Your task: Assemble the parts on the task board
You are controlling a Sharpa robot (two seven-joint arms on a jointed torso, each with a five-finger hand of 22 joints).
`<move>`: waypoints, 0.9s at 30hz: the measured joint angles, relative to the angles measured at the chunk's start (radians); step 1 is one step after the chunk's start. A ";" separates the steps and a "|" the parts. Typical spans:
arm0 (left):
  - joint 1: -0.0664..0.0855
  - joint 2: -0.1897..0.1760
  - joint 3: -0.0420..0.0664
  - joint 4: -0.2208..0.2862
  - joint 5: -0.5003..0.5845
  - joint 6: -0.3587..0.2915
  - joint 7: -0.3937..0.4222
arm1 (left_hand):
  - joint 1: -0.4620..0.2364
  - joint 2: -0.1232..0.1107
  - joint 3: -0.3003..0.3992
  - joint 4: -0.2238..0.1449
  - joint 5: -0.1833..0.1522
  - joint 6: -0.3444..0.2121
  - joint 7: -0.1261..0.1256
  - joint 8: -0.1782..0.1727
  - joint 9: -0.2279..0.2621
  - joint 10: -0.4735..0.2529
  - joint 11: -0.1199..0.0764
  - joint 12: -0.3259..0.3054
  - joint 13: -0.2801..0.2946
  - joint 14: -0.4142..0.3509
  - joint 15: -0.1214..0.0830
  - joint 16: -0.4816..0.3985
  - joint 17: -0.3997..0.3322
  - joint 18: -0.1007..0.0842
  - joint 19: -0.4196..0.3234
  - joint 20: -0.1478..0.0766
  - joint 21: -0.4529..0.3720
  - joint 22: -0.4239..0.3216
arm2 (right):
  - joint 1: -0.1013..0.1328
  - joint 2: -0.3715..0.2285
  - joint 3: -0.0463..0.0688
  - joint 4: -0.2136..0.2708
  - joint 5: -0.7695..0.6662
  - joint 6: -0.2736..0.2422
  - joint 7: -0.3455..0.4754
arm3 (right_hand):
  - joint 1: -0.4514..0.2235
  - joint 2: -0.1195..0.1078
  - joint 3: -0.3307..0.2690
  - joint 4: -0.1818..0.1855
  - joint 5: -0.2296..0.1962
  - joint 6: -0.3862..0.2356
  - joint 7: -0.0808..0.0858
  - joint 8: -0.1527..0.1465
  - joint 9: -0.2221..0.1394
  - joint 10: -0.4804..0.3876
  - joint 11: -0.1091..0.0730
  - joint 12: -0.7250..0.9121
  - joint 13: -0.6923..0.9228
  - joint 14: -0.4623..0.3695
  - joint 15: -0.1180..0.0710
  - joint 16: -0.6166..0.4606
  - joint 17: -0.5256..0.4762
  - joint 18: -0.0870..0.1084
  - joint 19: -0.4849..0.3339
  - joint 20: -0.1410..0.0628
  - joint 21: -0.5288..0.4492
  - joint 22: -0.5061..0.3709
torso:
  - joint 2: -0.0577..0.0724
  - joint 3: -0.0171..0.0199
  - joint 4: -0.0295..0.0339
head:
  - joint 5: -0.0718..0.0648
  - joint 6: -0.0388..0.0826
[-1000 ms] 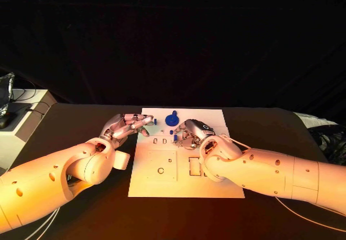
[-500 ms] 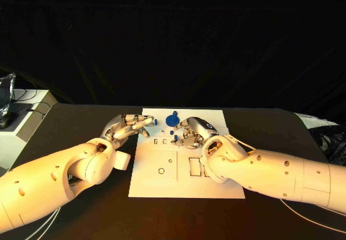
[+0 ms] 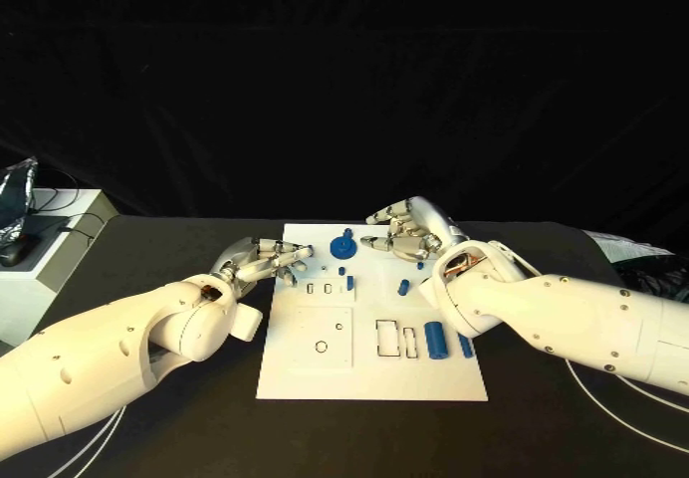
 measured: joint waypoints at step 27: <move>0.274 0.252 -0.119 -0.209 -0.478 0.272 -0.567 | -0.293 -0.088 0.178 0.235 -0.006 -0.022 -0.125 0.402 0.584 -0.024 -0.096 0.471 0.371 0.177 -0.088 0.203 0.263 0.033 0.156 -0.070 0.257 0.292 | 0.059 -0.179 -0.001 0.018 0.302 0.091 0.076 | -0.043 0.043 -0.061 -0.020 0.003 0.011 -0.013 -0.024 0.302 -0.005 -0.026 -0.030 0.004 0.006 -0.014 -0.006 0.013 0.000 0.000 -0.018 0.005 0.001 | -0.026 0.0405 -0.0252 | 0.050 -0.017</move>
